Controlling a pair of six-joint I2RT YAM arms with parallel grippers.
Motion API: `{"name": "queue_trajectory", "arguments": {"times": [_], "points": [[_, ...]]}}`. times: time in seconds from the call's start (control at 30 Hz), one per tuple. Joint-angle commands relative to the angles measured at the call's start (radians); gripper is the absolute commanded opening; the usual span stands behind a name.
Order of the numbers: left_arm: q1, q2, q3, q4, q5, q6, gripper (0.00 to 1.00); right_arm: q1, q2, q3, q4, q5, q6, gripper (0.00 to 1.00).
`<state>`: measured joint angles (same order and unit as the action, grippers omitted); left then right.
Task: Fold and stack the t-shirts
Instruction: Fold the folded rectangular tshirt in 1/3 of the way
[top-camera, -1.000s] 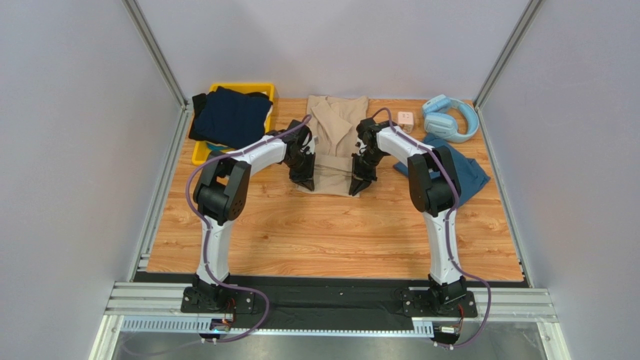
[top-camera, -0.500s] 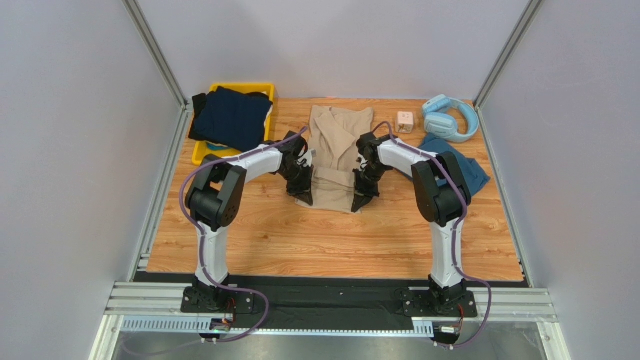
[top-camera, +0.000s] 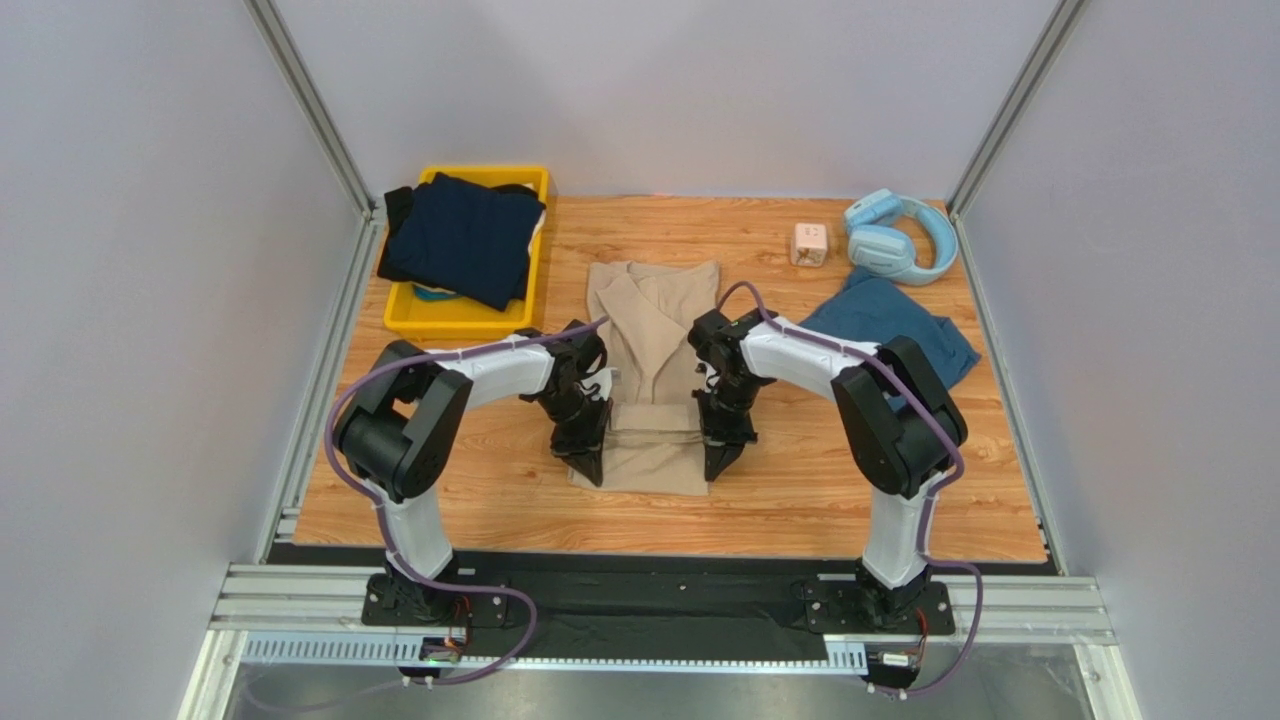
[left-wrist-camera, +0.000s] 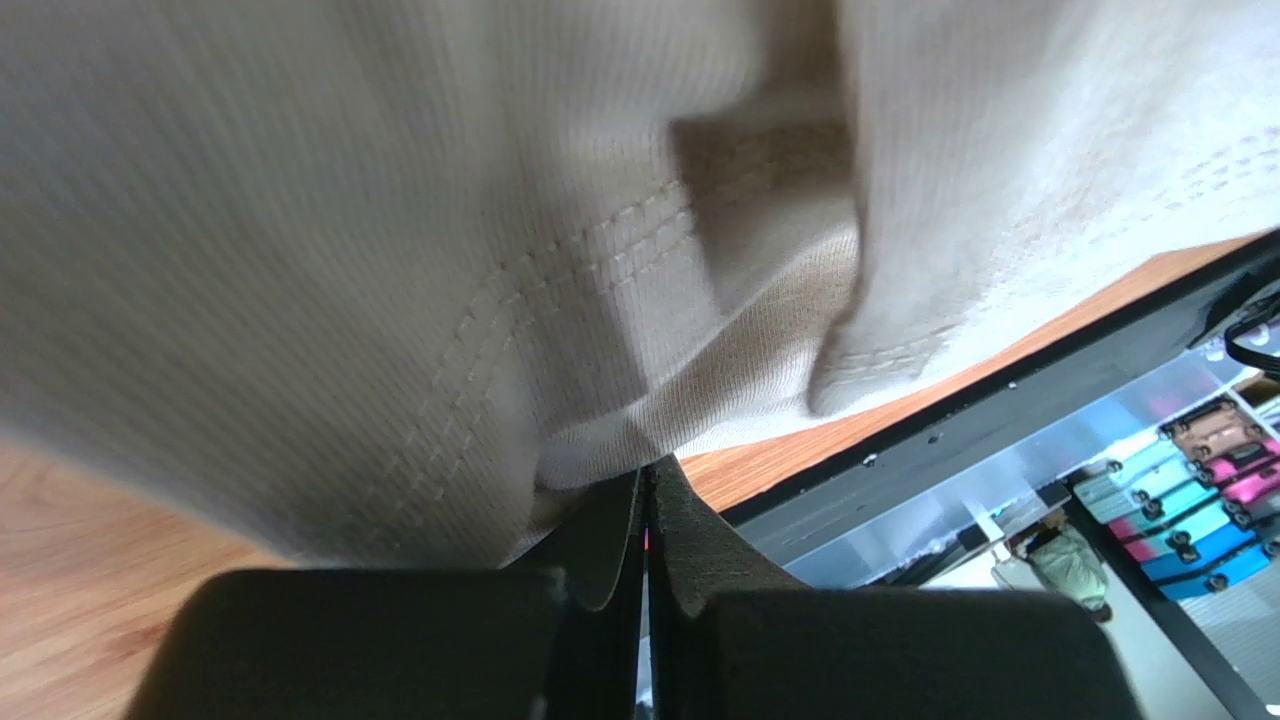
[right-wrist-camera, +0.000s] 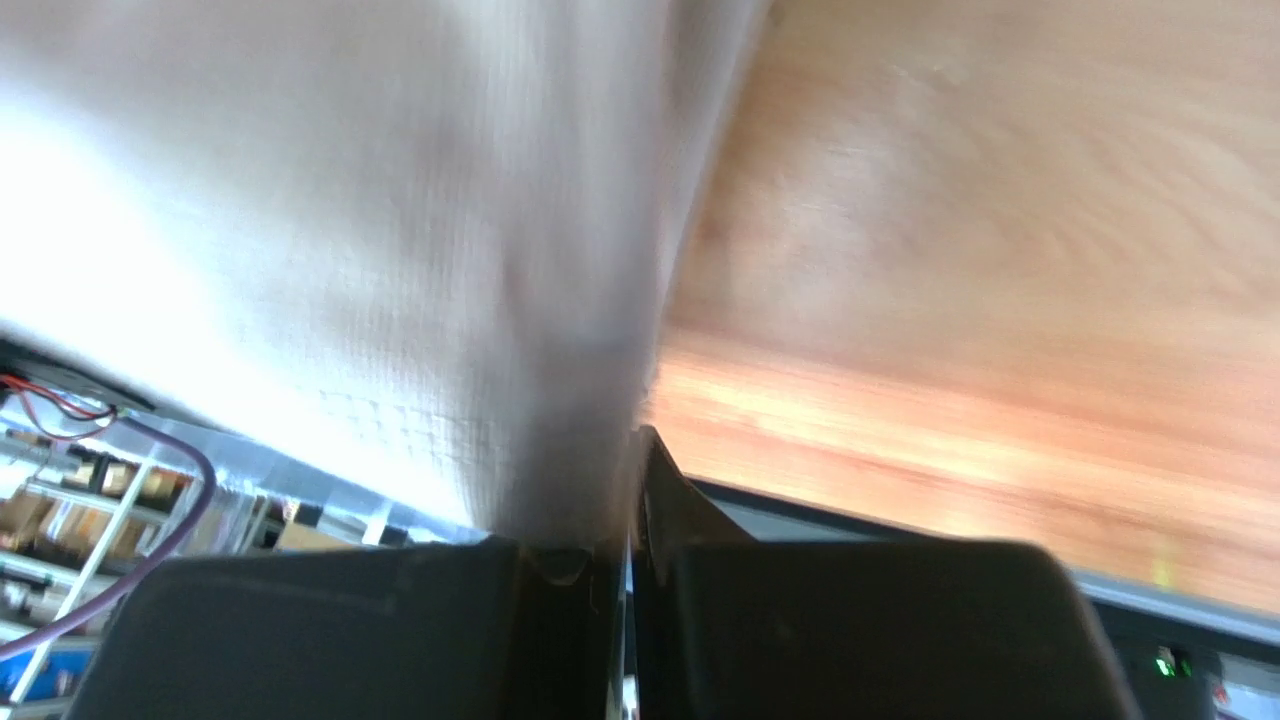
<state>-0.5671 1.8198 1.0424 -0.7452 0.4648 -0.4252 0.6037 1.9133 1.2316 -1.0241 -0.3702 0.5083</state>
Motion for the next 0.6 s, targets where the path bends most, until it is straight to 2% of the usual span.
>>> {"name": "queue_trajectory", "arguments": {"times": [0.0,0.23,0.57], "points": [[0.006,-0.014,-0.004,-0.039,-0.103,0.012,0.00,-0.012,-0.091,0.126,-0.036,0.071,0.019,0.04],[0.006,-0.039,0.019,-0.059,-0.135,0.008,0.00,0.044,-0.053,0.374,-0.182,0.174,-0.020,0.00],[0.006,-0.088,0.021,-0.057,-0.169,-0.030,0.00,0.188,0.033,0.273,-0.044,0.221,0.016,0.00]]}}
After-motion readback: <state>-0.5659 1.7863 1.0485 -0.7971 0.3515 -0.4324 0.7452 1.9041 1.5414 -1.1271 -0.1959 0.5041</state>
